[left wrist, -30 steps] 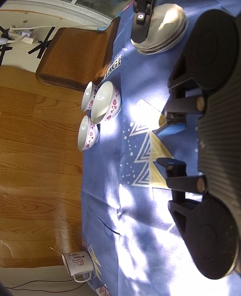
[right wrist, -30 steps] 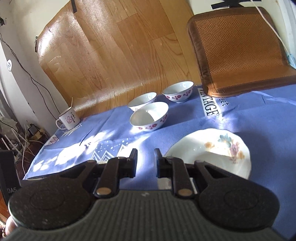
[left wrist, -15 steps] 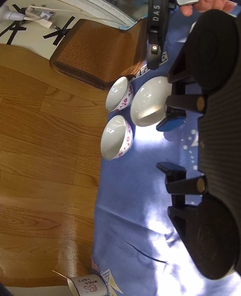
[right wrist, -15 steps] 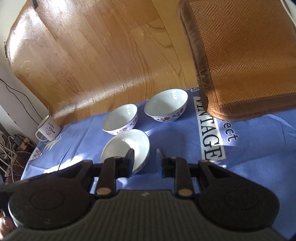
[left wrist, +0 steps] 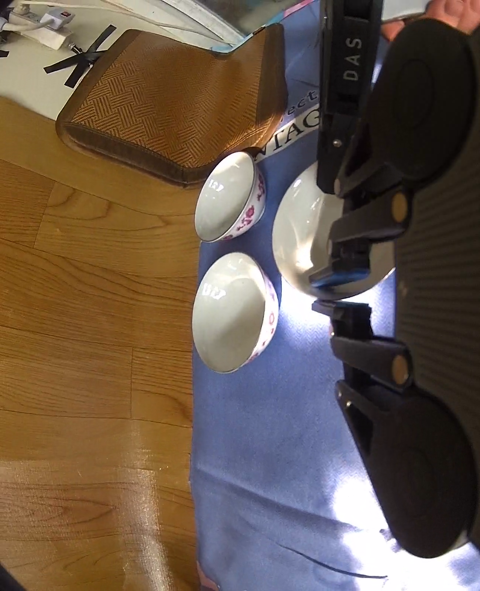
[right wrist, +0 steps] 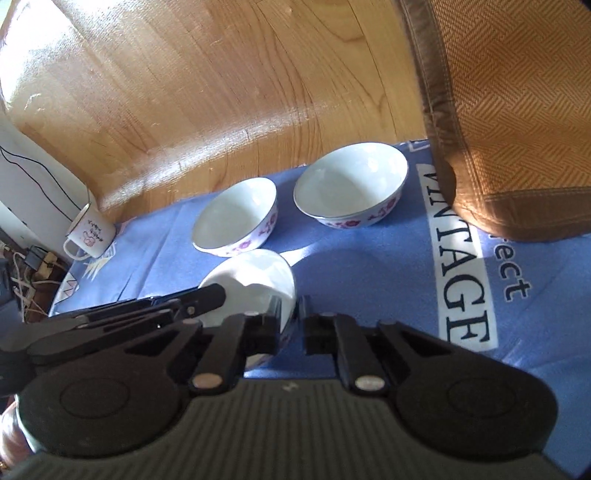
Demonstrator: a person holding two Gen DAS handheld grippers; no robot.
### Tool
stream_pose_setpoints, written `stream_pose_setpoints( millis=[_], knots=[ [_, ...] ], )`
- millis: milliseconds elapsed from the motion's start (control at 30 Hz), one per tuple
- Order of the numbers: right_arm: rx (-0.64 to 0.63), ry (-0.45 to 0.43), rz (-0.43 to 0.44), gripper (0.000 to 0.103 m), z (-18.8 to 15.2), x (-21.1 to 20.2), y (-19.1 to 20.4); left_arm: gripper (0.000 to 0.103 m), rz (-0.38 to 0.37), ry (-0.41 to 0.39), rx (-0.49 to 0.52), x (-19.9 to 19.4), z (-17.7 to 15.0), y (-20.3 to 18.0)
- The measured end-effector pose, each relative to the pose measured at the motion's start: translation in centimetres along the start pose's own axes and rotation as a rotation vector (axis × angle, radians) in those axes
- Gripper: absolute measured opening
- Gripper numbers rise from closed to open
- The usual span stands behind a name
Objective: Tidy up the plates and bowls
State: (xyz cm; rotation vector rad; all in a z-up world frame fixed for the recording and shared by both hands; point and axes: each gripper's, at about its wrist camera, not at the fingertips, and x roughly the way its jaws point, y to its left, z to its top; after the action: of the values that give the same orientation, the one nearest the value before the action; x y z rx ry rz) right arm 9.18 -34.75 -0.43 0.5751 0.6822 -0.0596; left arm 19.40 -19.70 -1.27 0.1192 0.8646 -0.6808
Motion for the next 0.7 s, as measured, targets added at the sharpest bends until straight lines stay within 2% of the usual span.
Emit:
stream_pose_setpoints(
  millis=[200, 300, 500, 700],
  knots=[
    [0.017, 0.009, 0.057, 0.01, -1.6, -1.1, 1.7, 0.01, -0.015, -0.011, -0.048, -3.3, -1.8, 1.8],
    [-0.018, 0.024, 0.099, 0.011, -3.1, -1.6, 4.0, 0.01, 0.006, -0.032, -0.057, -6.1, -3.6, 3.3],
    [-0.101, 0.08, 0.184, 0.012, -7.2, -1.3, 9.3, 0.011, 0.052, -0.055, -0.155, -11.5, -8.0, 7.7],
    [-0.164, 0.137, 0.231, 0.012, -10.1, -0.2, 13.1, 0.012, 0.101, -0.06, -0.235, -14.6, -12.5, 11.2]
  ],
)
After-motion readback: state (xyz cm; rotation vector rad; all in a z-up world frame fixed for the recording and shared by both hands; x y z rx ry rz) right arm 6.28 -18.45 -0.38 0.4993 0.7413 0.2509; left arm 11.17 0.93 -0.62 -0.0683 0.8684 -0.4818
